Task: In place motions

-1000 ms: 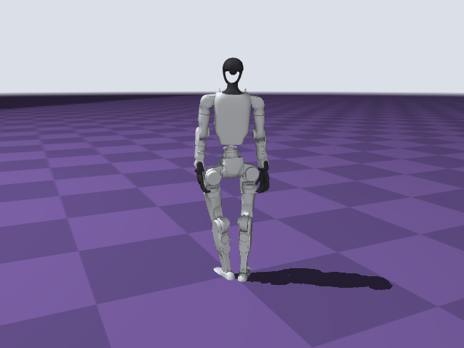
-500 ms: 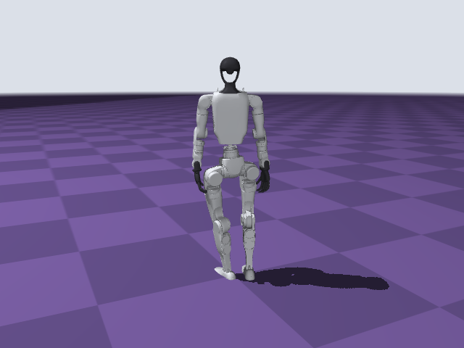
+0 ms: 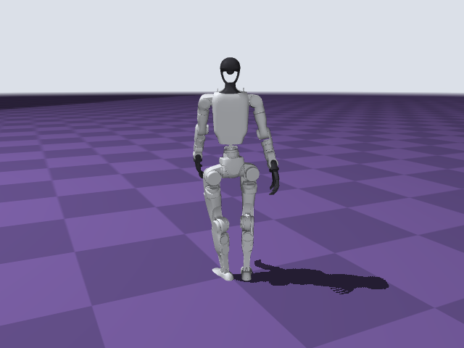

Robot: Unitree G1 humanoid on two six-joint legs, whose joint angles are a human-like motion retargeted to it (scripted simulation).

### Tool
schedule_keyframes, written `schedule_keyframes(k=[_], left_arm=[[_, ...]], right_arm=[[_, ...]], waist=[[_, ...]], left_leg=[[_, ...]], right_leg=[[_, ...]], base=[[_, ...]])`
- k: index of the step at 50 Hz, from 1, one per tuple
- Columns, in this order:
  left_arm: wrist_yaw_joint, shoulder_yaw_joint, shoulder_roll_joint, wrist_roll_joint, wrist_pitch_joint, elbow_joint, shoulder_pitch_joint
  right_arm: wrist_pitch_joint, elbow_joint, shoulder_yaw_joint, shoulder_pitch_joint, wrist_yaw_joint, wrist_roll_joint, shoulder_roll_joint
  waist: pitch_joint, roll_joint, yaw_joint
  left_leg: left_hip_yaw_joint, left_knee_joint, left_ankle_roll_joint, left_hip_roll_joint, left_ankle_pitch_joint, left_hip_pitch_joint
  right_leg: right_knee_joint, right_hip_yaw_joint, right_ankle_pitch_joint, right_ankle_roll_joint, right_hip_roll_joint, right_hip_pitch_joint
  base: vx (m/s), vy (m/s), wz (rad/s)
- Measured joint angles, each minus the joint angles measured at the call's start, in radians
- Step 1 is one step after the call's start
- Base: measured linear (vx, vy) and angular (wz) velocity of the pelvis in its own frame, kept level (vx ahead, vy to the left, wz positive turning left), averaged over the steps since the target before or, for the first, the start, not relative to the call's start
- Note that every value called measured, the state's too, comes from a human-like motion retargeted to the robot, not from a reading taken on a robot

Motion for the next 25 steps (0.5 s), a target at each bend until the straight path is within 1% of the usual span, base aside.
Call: schedule_keyframes(k=[3,5,9,12,15,17,20,22,25], left_arm=[[-0.001,-0.018,-0.015,0.031,-0.004,0.021,0.045],[-0.001,-0.032,-0.025,0.064,-0.004,0.055,0.083],[0.071,-0.022,-0.046,0.132,-0.031,0.145,0.191],[0.193,0.035,-0.055,0.129,-0.073,0.216,0.297],[0.332,0.115,-0.053,0.083,-0.097,0.254,0.424],[0.348,0.155,-0.042,0.067,-0.102,0.269,0.508],[0.301,0.195,-0.020,0.064,-0.077,0.276,0.625],[0.212,0.213,-0.002,0.085,-0.031,0.276,0.681],[0.041,0.224,0.019,0.133,0.068,0.276,0.737]], right_arm=[[0.015,0.057,0.050,-0.051,-0.036,0.029,0.009],[0.034,0.075,0.093,-0.085,-0.087,0.044,0.026],[0.031,0.071,0.207,-0.172,-0.140,0.029,0.075],[0.003,0.023,0.294,-0.258,-0.103,-0.023,0.111],[-0.037,-0.081,0.347,-0.333,-0.046,-0.077,0.143],[-0.068,-0.154,0.363,-0.378,-0.015,-0.081,0.162],[-0.104,-0.261,0.380,-0.437,0.030,-0.045,0.186],[-0.118,-0.323,0.387,-0.467,0.053,-0.004,0.199],[-0.134,-0.394,0.395,-0.495,0.069,0.040,0.213]], waist=[[0.002,0.011,0.007],[0.002,0.016,0.018],[0.005,0.024,0.045],[0.011,0.027,0.055],[0.014,0.031,0.055],[0.014,0.037,0.056],[0.016,0.041,0.051],[0.017,0.041,0.049],[0.015,0.039,0.046]], left_leg=[[-0.007,0.002,-0.001,-0.001,0.000,0.001],[-0.012,0.001,-0.002,-0.004,0.001,0.002],[-0.023,0.000,-0.003,-0.010,0.003,0.006],[-0.027,0.002,-0.006,-0.012,0.002,0.010],[-0.029,0.004,-0.009,-0.011,0.000,0.012],[-0.028,0.004,-0.010,-0.009,-0.001,0.014],[-0.026,0.003,-0.012,-0.006,-0.002,0.016],[-0.025,0.002,-0.013,-0.005,-0.002,0.016],[-0.022,0.001,-0.014,-0.003,-0.002,0.018]], right_leg=[[-0.003,-0.007,-0.002,-0.002,0.000,0.006],[-0.005,-0.012,-0.004,-0.003,-0.002,0.009],[-0.005,-0.017,-0.010,-0.006,-0.004,0.015],[-0.004,-0.016,-0.013,-0.009,-0.005,0.018],[-0.001,-0.010,-0.016,-0.010,-0.004,0.017],[-0.001,-0.007,-0.016,-0.010,-0.001,0.016],[-0.001,-0.004,-0.017,-0.011,0.001,0.016],[0.000,-0.003,-0.017,-0.012,0.002,0.014],[0.001,-0.001,-0.017,-0.012,0.003,0.012]], base=[[0.00,0.01,0.06],[0.00,0.04,0.23],[-0.01,0.04,0.25],[0.00,0.00,0.00],[0.00,0.00,0.00],[0.00,0.00,0.00],[0.00,0.00,0.00],[0.00,0.00,0.00],[0.00,0.00,0.00]])
